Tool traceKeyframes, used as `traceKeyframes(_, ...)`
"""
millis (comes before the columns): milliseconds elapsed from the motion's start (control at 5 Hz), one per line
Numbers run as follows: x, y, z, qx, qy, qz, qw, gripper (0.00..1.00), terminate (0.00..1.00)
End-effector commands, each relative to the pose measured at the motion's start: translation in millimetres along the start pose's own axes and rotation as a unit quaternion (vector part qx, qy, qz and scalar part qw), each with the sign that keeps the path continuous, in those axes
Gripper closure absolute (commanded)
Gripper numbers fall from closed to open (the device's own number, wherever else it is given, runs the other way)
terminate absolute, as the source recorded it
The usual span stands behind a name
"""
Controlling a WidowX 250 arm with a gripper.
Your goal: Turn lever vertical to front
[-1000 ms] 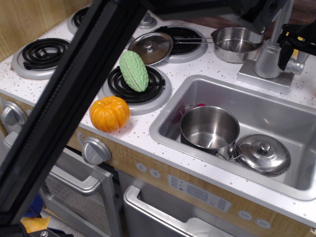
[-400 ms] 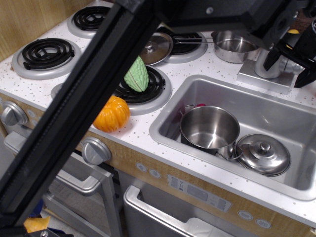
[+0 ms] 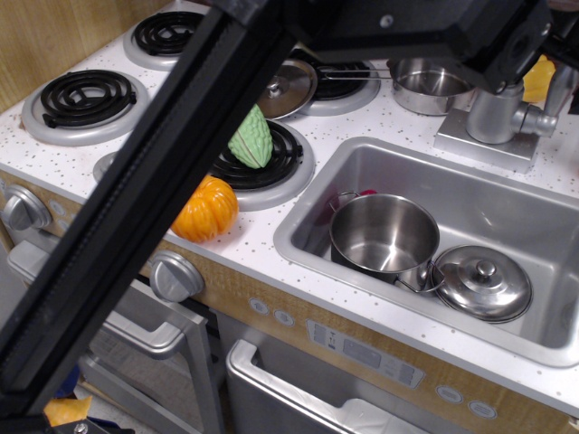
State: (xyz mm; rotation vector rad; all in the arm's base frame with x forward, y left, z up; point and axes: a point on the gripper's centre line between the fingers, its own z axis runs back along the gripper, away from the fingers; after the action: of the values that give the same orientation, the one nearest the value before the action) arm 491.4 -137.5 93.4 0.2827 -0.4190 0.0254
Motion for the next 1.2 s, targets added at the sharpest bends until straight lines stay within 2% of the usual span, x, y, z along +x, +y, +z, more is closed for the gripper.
traceKeyframes(0, 26, 4, 24, -0.015, -0.036, 0.014, 0.9991, 0.00, 0.00)
traceKeyframes(400, 35, 5, 14, -0.019, -0.056, 0.009, 0.9982, 0.00, 0.00)
traceKeyframes(600, 36, 6, 12, -0.015, -0.059, 0.010, 0.9981, 1.00, 0.00)
traceKeyframes(1000, 22, 1, 17, -0.010, -0.051, 0.029, 0.9982, 1.00, 0.00)
